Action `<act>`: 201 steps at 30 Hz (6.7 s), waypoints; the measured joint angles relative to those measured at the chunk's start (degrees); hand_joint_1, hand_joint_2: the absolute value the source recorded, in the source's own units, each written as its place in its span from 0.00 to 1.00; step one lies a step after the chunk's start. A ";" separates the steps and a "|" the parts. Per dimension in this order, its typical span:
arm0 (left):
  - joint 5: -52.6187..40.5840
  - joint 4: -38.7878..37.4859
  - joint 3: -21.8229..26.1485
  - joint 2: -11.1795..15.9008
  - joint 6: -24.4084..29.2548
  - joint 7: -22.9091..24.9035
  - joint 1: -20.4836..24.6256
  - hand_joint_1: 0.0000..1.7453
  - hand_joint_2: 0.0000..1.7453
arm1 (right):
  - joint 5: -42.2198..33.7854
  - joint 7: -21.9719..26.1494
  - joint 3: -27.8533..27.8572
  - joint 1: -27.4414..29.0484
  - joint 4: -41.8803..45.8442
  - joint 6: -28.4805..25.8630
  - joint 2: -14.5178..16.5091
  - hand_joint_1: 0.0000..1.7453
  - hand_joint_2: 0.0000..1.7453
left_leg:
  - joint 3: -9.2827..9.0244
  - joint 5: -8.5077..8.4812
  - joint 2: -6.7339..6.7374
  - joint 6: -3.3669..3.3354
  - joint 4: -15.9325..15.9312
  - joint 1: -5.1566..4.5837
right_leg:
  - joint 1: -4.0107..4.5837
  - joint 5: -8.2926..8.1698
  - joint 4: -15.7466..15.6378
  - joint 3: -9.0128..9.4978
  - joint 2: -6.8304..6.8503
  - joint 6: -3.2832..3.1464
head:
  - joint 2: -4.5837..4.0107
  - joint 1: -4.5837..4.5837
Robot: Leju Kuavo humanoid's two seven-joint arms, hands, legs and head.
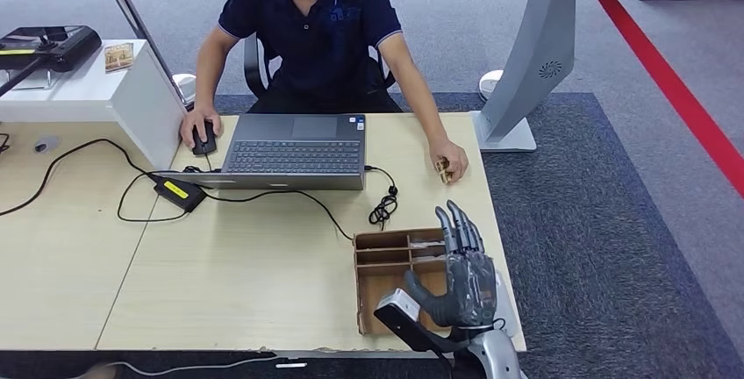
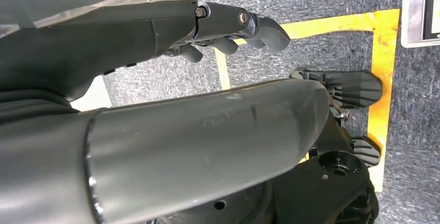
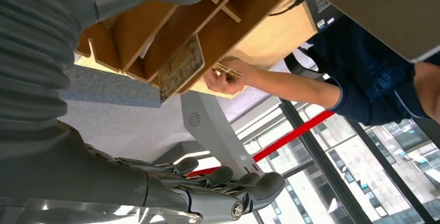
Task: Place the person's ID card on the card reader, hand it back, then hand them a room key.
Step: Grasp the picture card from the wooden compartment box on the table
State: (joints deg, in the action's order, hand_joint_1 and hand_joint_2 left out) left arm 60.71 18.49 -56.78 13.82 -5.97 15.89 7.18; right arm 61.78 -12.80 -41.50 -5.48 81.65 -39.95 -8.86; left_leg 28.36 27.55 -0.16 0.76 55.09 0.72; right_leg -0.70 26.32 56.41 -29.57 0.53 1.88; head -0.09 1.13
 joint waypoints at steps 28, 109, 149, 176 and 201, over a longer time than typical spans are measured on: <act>-0.22 -0.02 0.00 0.44 -0.02 0.00 -0.01 0.00 0.00 | 3.59 -2.70 1.09 -0.33 -4.74 -0.07 -1.49 0.00 1.00 | -0.01 0.00 0.00 0.00 0.00 0.00 | 0.00 0.00 0.00 0.00 0.00 0.00 | 0.00 -0.01; -1.49 -0.10 -0.02 0.83 -0.69 0.00 -0.01 0.00 0.00 | 6.94 -4.02 4.41 -3.44 -9.18 -0.07 -0.85 0.00 1.00 | -0.05 -0.01 0.00 0.00 0.02 -0.01 | -0.01 -0.03 0.00 0.04 0.00 0.02 | 0.00 -0.01; -1.56 -0.28 -0.04 0.91 -0.68 -0.74 -0.01 0.00 0.00 | 7.13 -4.01 4.41 -3.58 -9.52 -0.07 -0.93 0.07 1.00 | -0.09 -0.01 0.00 0.00 0.03 -0.01 | -0.01 -0.03 0.00 0.09 0.00 0.03 | 0.00 -0.01; -1.76 -0.31 -0.04 0.91 -0.51 -0.74 -0.02 0.00 0.00 | 8.93 -4.83 4.37 -3.66 -8.06 -0.03 -0.99 0.00 1.00 | -0.10 -0.01 0.00 0.00 0.03 -0.01 | -0.01 -0.03 0.00 0.08 0.00 0.03 | 0.00 0.00; -1.91 -0.32 -0.04 0.91 -0.52 -0.81 -0.02 0.00 0.00 | 9.03 -5.04 4.36 -3.71 -7.47 -0.04 -1.09 0.00 1.00 | -0.10 -0.01 0.00 0.00 0.03 -0.01 | -0.01 -0.03 0.00 0.09 0.00 0.03 | 0.00 -0.01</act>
State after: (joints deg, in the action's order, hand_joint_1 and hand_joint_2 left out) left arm 58.80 18.17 -56.82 14.73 -6.49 15.08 7.16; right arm 70.81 -17.84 -37.14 -9.18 74.18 -40.00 -9.96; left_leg 28.27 27.55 -0.16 0.75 55.11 0.72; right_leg -0.71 26.28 56.41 -29.49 0.53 1.90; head -0.09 1.11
